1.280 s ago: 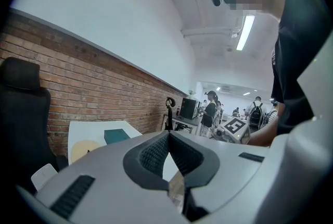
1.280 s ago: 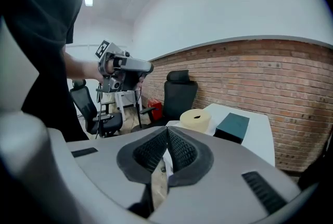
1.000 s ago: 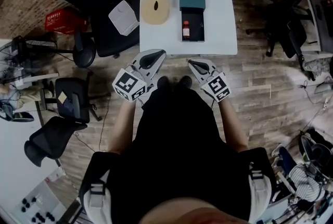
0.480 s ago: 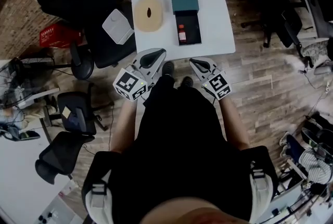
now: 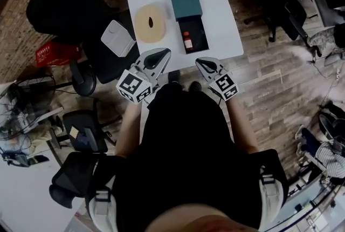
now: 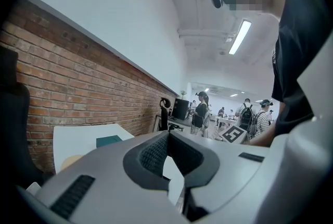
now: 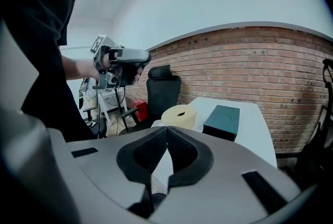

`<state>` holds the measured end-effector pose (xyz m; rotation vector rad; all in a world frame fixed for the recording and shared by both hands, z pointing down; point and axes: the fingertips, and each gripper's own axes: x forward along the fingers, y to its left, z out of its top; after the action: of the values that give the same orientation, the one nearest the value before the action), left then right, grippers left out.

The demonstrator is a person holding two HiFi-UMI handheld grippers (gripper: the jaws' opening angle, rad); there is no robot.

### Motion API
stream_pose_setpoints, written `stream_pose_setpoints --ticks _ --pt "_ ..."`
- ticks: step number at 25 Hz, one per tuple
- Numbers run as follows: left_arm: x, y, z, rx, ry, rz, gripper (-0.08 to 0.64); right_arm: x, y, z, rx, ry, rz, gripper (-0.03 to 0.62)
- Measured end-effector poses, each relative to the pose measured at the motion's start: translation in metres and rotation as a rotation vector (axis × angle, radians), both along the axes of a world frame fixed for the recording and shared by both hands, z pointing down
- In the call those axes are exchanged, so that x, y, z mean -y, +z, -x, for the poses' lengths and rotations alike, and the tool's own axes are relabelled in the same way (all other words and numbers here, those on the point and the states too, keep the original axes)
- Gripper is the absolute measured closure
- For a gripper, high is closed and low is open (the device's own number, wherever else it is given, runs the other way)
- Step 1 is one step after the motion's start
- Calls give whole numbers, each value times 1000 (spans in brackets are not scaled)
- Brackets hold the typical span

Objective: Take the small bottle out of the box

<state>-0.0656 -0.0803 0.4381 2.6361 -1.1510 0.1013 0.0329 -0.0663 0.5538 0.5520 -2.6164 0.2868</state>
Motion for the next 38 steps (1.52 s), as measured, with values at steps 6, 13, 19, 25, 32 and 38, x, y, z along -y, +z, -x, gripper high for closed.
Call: stream_pose_setpoints --ticks 6,13,19,25,32,38 --pt "21 3 17 -2 39 2 538 18 16 13 -17 54 19 595" --pt "40 13 33 -1 88 16 538 40 36 23 -50 125 18 595" --pt "53 20 39 -1 123 26 538 52 57 30 -73 159 41 595" --pt "65 24 44 -1 159 34 538 61 81 34 -92 198 83 594" --pt "73 31 49 -19 208 47 538 72 99 36 -125 244 105 594" --pt "84 43 45 -6 256 81 538 77 103 38 -111 293 121 594"
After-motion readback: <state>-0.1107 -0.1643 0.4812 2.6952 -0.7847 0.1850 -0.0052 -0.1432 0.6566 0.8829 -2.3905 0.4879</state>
